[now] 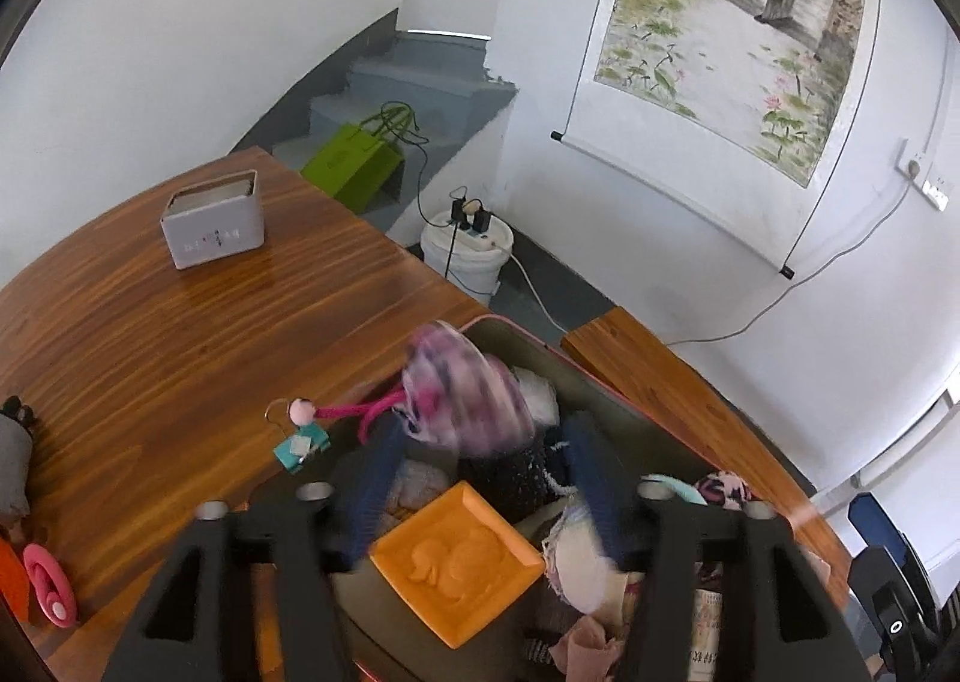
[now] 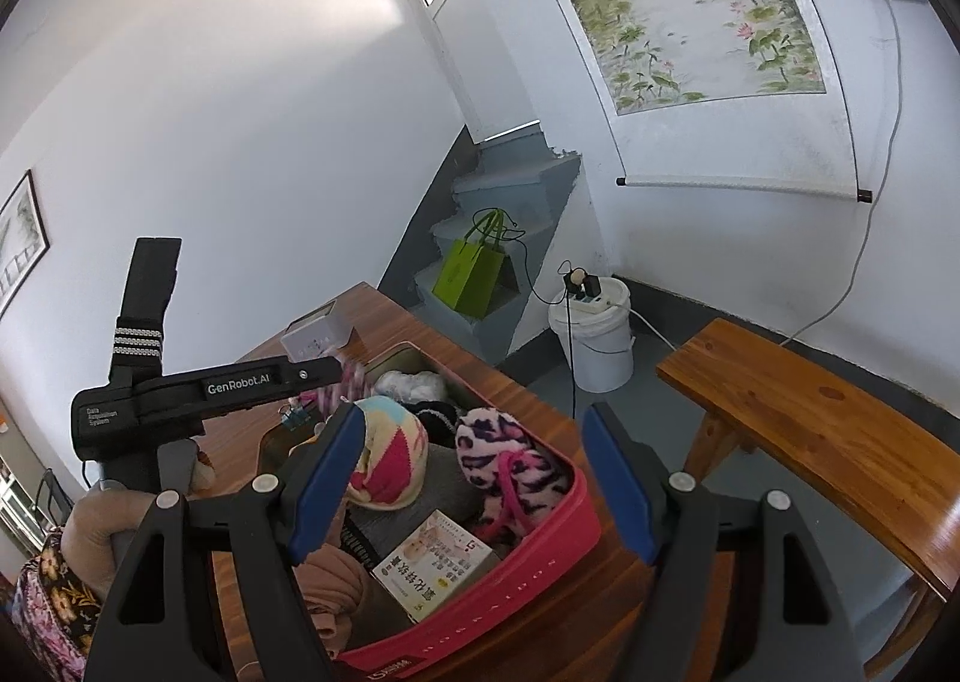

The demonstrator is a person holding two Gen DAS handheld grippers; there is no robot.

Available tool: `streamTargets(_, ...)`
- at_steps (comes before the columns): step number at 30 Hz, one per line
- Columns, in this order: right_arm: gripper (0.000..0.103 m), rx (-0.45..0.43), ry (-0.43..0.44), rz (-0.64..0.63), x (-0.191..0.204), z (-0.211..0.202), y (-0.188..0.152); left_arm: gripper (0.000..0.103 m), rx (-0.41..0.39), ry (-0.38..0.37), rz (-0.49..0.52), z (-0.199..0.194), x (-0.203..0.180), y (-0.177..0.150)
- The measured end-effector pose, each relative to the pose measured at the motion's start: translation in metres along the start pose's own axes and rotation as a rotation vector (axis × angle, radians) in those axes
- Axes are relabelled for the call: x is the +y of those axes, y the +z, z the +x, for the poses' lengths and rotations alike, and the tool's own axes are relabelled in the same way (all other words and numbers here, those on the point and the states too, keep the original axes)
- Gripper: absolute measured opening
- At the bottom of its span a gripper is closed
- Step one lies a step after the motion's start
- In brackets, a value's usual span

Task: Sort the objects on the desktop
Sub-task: 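Move both grippers back over the remaining toys on the table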

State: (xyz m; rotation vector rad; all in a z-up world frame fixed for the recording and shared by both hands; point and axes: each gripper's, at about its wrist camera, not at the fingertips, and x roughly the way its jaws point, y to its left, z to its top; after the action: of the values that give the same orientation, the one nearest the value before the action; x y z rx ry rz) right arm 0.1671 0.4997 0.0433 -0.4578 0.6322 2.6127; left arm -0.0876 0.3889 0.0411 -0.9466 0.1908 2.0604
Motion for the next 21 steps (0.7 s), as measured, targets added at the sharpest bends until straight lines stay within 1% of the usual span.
streamTargets(4, 0.078, 0.006, 0.010, -0.001, 0.004, 0.002, -0.002, 0.072, -0.020, 0.007, -0.027, -0.011, 0.012, -0.004)
streamTargets(10, 0.078, 0.013, 0.048, -0.026, 0.024, 0.006, -0.003, 0.072, -0.070, 0.068, -0.056, -0.041, 0.041, -0.016)
streamTargets(16, 0.078, 0.024, 0.120, -0.091, 0.064, 0.011, -0.008, 0.072, -0.113, 0.140, -0.091, -0.071, 0.076, -0.034)
streamTargets(21, 0.078, 0.052, 0.191, -0.157, 0.107, 0.021, -0.019, 0.072, -0.129, 0.206, -0.152, -0.095, 0.120, -0.051)
